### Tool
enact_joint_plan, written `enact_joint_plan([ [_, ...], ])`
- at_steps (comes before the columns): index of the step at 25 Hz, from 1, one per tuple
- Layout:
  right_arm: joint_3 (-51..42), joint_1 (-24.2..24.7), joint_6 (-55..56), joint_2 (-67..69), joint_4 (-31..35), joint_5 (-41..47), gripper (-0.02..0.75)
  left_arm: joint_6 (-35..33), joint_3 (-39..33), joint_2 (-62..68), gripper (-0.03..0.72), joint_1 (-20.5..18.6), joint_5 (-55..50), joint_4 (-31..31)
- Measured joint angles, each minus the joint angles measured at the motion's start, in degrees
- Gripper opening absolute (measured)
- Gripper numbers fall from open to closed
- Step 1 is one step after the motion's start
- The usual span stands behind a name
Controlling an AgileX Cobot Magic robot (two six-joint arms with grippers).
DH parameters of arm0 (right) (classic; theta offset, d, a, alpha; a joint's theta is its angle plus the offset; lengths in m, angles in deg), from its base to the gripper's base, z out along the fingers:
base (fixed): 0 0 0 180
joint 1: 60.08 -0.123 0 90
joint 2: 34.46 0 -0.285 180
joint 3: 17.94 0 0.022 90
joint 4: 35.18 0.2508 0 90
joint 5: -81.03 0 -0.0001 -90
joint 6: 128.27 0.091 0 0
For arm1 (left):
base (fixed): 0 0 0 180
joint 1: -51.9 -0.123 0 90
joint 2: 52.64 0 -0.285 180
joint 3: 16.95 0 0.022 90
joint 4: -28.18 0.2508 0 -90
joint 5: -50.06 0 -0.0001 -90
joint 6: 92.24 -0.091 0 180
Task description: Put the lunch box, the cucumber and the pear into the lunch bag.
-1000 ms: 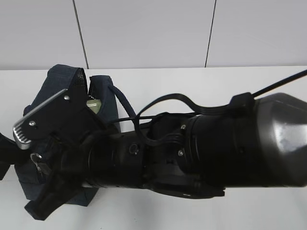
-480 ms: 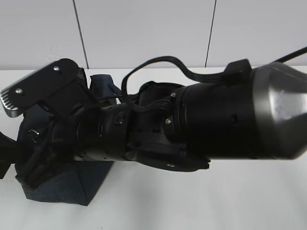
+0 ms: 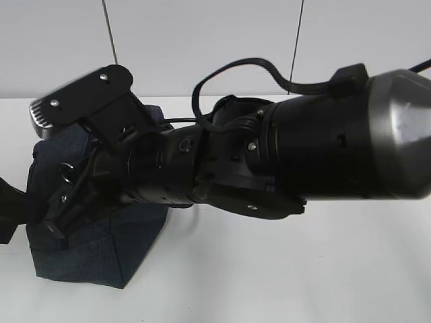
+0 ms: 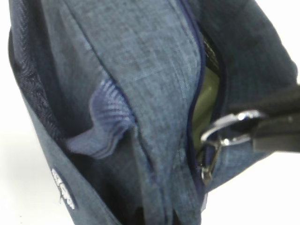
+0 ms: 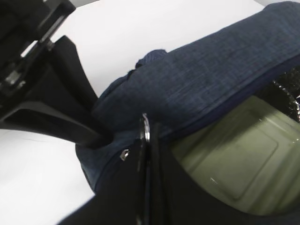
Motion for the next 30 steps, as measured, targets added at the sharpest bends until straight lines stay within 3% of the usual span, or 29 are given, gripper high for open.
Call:
enact_joint_plan([
  [16,7.36,4.42,0.03,0.0,-0.18,3.83,0.0,-0.18,0.25,0.05,0.008,0.0,-0.24,0.12],
  [30,16.31,9.94,0.03,4.3,9.08,9.99,0.0,-0.35,0.25,0.05,0.007,0.0,-0.88,0.36],
])
